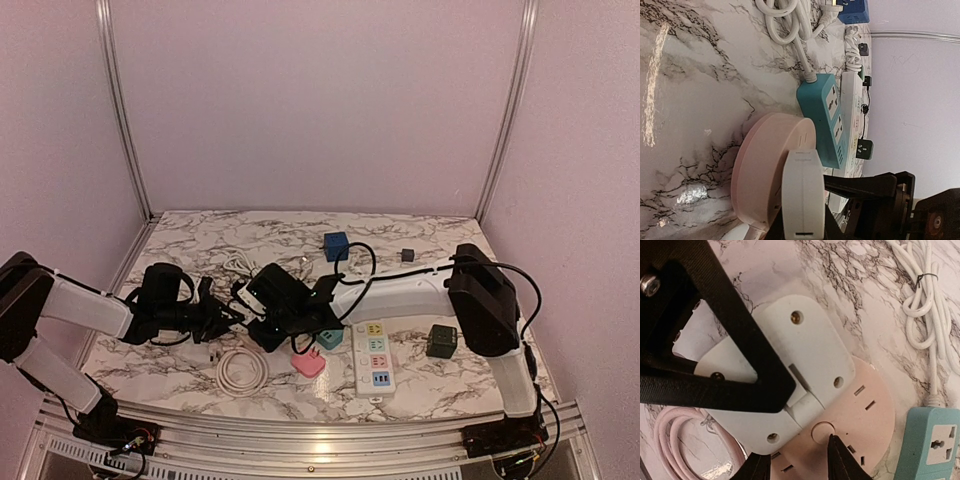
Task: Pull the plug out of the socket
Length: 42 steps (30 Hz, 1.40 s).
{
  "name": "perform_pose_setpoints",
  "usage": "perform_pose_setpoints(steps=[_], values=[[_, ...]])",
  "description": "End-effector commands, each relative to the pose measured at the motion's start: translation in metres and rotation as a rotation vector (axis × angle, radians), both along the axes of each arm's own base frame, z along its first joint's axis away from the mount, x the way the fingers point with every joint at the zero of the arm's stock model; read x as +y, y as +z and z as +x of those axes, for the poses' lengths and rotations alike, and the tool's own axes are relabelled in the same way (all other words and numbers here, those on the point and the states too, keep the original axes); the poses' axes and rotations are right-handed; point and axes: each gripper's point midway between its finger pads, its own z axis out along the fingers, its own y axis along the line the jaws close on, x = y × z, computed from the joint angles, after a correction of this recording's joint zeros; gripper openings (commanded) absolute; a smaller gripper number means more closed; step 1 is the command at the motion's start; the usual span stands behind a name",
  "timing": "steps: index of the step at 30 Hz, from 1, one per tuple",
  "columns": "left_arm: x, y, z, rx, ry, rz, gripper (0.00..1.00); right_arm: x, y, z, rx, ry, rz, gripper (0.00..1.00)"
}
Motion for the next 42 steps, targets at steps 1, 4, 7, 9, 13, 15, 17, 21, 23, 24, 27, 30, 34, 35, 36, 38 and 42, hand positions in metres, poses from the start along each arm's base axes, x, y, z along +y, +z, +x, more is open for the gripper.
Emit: perform_pose_setpoints(steps=[1, 4, 7, 9, 13, 15, 17, 21, 23, 24, 27, 30, 34, 35, 36, 38, 42], values=[[-0.018, 0.053, 0.002, -0.143, -0.081, -0.159, 0.0, -0.024, -0.056, -0.008, 0.072, -0.025, -0.139, 0.37], [-0.017, 0.055, 0.001, -0.148, -0.077, -0.169, 0.0, -0.026, -0.06, -0.008, 0.101, -0.031, -0.129, 0.38], [-0.017, 0.056, 0.0, -0.149, -0.081, -0.177, 0.0, -0.028, -0.062, -0.007, 0.123, -0.039, -0.116, 0.38], [-0.017, 0.054, 0.001, -0.143, -0.078, -0.167, 0.0, -0.029, -0.061, -0.006, 0.128, -0.049, -0.111, 0.38], [-0.007, 0.041, 0.004, -0.133, -0.06, -0.071, 0.0, -0.029, -0.05, -0.002, 0.128, -0.057, -0.078, 0.38], [0.0, 0.035, 0.006, -0.13, -0.043, -0.008, 0.0, -0.026, -0.037, 0.001, 0.129, -0.061, -0.042, 0.39], [0.01, 0.028, 0.01, -0.124, -0.019, 0.067, 0.0, -0.021, -0.019, 0.005, 0.125, -0.063, 0.01, 0.41], [0.026, 0.024, 0.017, -0.141, 0.007, 0.221, 0.0, -0.013, 0.026, 0.012, 0.111, -0.056, 0.12, 0.44], [0.037, 0.024, 0.022, -0.154, 0.028, 0.312, 0.0, -0.013, 0.049, 0.016, 0.092, -0.062, 0.172, 0.44], [0.045, 0.023, 0.024, -0.153, 0.04, 0.376, 0.0, -0.015, 0.061, 0.019, 0.078, -0.071, 0.2, 0.44], [0.075, 0.02, 0.031, -0.152, 0.078, 0.588, 0.0, -0.026, 0.095, 0.028, 0.033, -0.107, 0.284, 0.45], [0.101, 0.02, 0.036, -0.139, 0.13, 0.746, 0.0, -0.045, 0.125, 0.039, -0.048, -0.177, 0.354, 0.5], [0.127, 0.025, 0.044, -0.129, 0.179, 0.915, 0.0, -0.068, 0.154, 0.044, -0.129, -0.239, 0.405, 0.52], [0.132, 0.027, 0.047, -0.13, 0.19, 0.95, 0.0, -0.074, 0.16, 0.045, -0.144, -0.256, 0.416, 0.52], [0.139, 0.028, 0.048, -0.125, 0.199, 0.998, 0.0, -0.08, 0.165, 0.046, -0.158, -0.272, 0.426, 0.53], [0.15, 0.029, 0.052, -0.114, 0.211, 1.082, 0.0, -0.097, 0.176, 0.045, -0.19, -0.312, 0.445, 0.54], [0.164, 0.032, 0.061, -0.111, 0.218, 1.205, 0.0, -0.126, 0.192, 0.047, -0.251, -0.396, 0.474, 0.56]])
